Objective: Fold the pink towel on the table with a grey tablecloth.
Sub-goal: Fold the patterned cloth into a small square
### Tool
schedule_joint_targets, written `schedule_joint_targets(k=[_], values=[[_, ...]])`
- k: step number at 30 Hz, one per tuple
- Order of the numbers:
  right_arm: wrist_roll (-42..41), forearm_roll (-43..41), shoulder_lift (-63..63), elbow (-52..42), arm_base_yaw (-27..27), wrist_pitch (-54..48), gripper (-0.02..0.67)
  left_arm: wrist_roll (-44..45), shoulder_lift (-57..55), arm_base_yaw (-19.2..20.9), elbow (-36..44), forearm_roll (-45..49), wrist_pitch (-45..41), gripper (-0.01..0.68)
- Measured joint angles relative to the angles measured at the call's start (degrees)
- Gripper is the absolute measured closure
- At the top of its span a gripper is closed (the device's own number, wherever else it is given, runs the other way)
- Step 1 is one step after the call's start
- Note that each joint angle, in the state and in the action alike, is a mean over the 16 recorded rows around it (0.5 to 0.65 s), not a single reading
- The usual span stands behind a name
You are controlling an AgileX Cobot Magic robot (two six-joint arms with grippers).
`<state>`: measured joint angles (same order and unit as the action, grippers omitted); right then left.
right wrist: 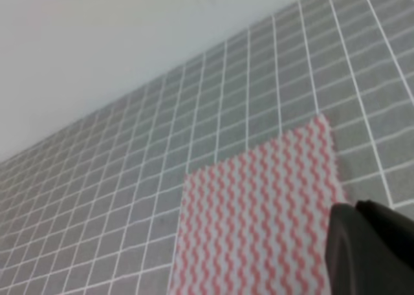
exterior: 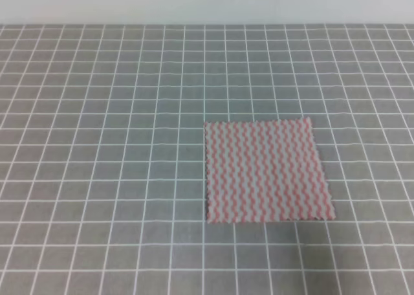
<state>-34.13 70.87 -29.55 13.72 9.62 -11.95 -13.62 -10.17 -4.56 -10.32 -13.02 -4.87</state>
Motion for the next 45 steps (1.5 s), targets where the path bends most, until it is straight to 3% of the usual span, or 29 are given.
schedule_joint_targets(k=[8,14,20,29,39,45], values=[[-6.82,-0.86,-9.95,5.35,-0.01,-1.70,0.666,7.98,-13.14,-0.90,-7.83,-0.17,-2.44,0.674],[-9.01,-7.67,-18.72,11.29,-0.01,-6.06,0.666,15.05,-28.86,-5.25,-18.42,-0.23,-9.61,0.674],[-1.72,-22.21,-29.89,19.85,0.01,-13.58,0.666,22.61,-48.89,-13.27,-33.07,0.04,-18.47,0.673],[14.04,-42.77,-45.75,31.48,0.21,-24.19,0.666,26.94,-73.41,-23.15,-51.43,-0.29,-27.75,0.673],[19.28,-50.56,-59.16,38.91,3.78,-28.38,0.652,29.35,-86.38,-26.24,-60.58,-2.42,-31.81,0.673],[21.11,-52.87,-64.50,42.01,6.33,-28.70,0.546,30.41,-88.00,-26.76,-61.71,-2.63,-32.08,0.673]])
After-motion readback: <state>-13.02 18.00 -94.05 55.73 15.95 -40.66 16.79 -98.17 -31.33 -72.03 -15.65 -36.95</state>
